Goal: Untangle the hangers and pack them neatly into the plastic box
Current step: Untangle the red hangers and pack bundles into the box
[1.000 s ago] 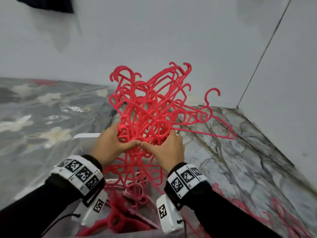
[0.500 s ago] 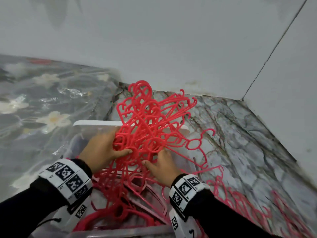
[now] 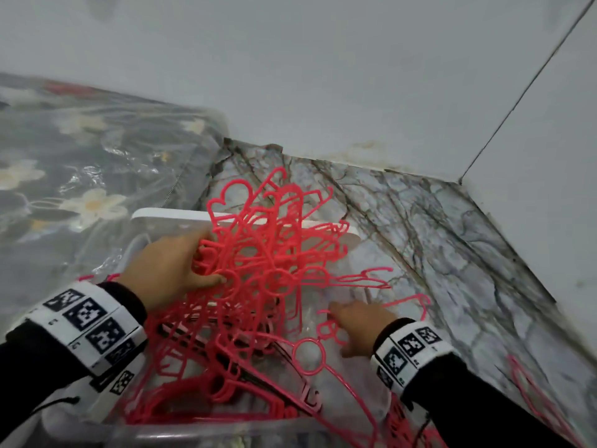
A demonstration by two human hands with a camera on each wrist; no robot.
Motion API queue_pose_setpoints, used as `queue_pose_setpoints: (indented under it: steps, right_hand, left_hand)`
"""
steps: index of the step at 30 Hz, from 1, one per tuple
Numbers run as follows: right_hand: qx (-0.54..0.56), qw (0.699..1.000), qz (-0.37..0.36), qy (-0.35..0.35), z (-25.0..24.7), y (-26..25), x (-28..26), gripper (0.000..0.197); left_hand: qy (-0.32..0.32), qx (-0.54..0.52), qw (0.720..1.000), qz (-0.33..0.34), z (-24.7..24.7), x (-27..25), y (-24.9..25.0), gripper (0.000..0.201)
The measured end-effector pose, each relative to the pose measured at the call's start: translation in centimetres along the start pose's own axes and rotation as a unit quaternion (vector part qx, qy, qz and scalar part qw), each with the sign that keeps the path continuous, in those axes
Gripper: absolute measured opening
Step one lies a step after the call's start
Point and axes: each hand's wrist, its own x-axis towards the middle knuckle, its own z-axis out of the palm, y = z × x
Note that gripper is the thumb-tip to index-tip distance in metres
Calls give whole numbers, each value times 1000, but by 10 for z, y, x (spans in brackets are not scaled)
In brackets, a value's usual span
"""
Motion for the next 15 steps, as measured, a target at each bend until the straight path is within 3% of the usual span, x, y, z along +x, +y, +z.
queue_pose_setpoints:
  steps: [3, 7, 15]
  right_hand:
    - [48, 996, -26, 70, 5, -1, 1, 51]
    - [109, 983, -84, 120, -2, -8, 1, 45]
    - [182, 972, -112, 102, -15, -14, 8, 48]
  left_hand:
    - [-46, 49, 998, 3, 0, 0, 0, 58]
    - [-94, 123, 988, -20, 10, -3, -2, 62]
    - [-163, 165, 969, -83, 22, 1, -8, 69]
